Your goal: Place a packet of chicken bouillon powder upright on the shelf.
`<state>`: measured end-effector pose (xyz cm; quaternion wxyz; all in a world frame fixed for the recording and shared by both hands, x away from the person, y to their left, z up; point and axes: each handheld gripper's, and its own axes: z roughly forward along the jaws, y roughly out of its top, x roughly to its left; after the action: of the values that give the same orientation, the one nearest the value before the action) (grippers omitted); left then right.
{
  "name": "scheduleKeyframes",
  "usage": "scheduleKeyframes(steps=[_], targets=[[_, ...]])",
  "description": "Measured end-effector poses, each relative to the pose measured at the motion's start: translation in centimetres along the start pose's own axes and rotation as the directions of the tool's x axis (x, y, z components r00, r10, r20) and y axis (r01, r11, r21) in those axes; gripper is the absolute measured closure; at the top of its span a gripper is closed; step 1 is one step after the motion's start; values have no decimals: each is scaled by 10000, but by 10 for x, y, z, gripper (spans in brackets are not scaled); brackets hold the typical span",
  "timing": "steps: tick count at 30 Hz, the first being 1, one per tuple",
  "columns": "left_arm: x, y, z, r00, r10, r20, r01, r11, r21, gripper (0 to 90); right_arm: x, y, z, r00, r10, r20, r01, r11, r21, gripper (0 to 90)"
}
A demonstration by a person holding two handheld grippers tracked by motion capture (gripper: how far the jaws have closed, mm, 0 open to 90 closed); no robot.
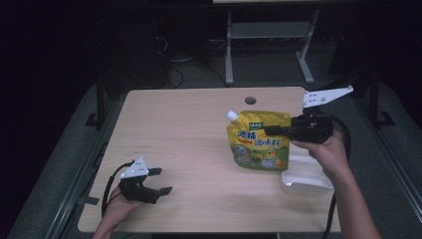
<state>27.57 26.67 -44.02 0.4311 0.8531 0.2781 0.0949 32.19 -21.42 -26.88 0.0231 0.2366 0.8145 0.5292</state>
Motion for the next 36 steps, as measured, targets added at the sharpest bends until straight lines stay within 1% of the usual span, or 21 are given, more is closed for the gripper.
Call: scheduleKeyframes(steps=[3, 4, 6, 10, 21, 22, 24, 30, 36], targets=[[0, 0, 0, 10000, -17, 3, 17, 10000, -9, 193, -1, 1, -3, 10000, -10, 44, 10, 10000, -11, 897], [0, 0, 0, 10000, -13, 15, 13, 10000, -26, 192, -1, 3, -7, 9999, -28, 123, 28, 10000, -54, 897], [0, 0, 0, 10000, -10, 10, 10, 10000, -33, 191, 0, 3, -8, 9999, -41, 147, 42, 10000, -77, 897], [1, -1, -1, 10000, -61, 1, 61, 9999, -115, 190, 0, 4, -17, 9997, -64, 249, 69, 9998, -184, 897], [3, -2, -3, 9999, -93, -45, 92, 9998, -190, 187, -4, 1, -39, 9973, 114, 724, -92, 9995, -310, 897], [3, -2, -3, 9999, -110, -42, 109, 9998, -190, 187, -4, 1, -39, 9973, 114, 724, -92, 9995, -310, 897], [4, -2, -3, 9999, -138, -31, 137, 9997, -207, 187, -7, -2, -45, 9965, 202, 815, -173, 9992, -358, 897], [4, -2, -3, 9999, -147, -46, 146, 9997, -210, 187, -10, -7, -53, 9949, 290, 967, -256, 9990, -364, 898], [5, -3, -2, 9998, -185, -43, 184, 9996, -207, 187, -16, -15, -63, 9921, 486, 1155, -434, 9980, -469, 897]])
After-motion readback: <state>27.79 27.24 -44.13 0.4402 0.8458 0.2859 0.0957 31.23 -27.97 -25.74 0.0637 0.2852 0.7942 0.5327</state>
